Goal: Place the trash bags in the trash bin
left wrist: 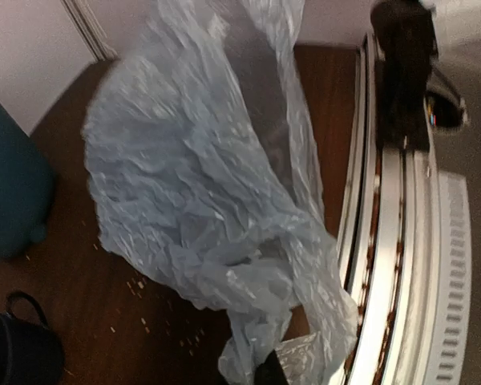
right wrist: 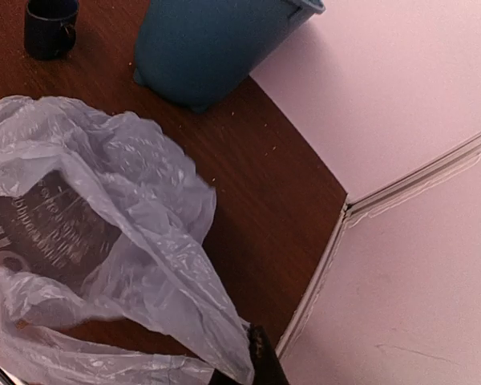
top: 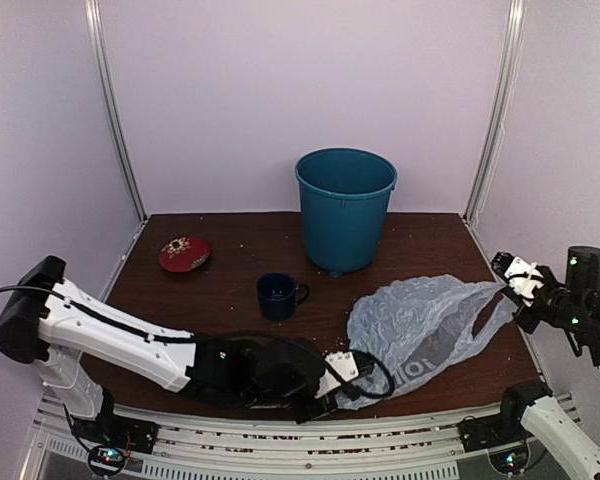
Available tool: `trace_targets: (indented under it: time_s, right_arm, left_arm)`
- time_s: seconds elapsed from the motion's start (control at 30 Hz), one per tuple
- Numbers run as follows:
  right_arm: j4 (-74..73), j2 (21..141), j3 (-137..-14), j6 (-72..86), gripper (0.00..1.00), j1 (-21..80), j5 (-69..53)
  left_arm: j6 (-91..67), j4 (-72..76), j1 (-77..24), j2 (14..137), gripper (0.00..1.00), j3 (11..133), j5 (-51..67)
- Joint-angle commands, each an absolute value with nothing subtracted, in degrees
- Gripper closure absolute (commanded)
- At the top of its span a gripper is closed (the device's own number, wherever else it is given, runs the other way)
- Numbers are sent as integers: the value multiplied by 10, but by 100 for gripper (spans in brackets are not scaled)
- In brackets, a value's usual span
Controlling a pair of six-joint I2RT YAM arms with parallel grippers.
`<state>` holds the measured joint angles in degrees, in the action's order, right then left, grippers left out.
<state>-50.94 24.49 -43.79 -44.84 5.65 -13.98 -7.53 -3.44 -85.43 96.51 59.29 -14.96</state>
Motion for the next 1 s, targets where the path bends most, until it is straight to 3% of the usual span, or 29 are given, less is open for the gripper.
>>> trace_targets:
  time_s: [0.0,0.13,0.27,0.4,0.53,0.6,0.67,0.77,0.83,0.9,0.97]
  right_arm:
    - [-524,271,-465,-471,100,57,-174]
    - [-453,338,-474,-385,100,58,-146]
    - [-377,465,-555,-286,100,57,-77]
    - [-365,608,-760,-208,100,57,-30]
    - [-382,687,-1032,-165,100,58,-60]
    - [-369,692,-1147,-163,100,58,-90]
    - [-345,678,-1199,-170,100,58,-125]
    - [-299,614,-1138,-188,100,58,-145]
    - [-220,530,-967,-195,100,58,-129]
    - [-222,459,-752,-276,100,58,-128]
    - [-406,447,-605,-475,100,59,-125]
  left_arm:
    - [-55,64,-835,908,100,664,-200]
    - [-75,65,-802,933,100,719,-186]
    - [-112,-8,-738,1004,100,880,-119]
    - [-53,-105,-712,1118,100,1139,-88]
    - [23,-163,-711,1209,100,1436,-113]
    - [51,-91,-712,1180,100,1450,-115]
    - [74,11,-714,1112,100,1373,-103]
    - [102,146,-718,1020,100,1208,-80]
    - [95,169,-717,995,100,1101,-135]
    - [41,16,-705,1035,100,1068,-182]
    - [-20,-181,-700,1097,100,992,-134]
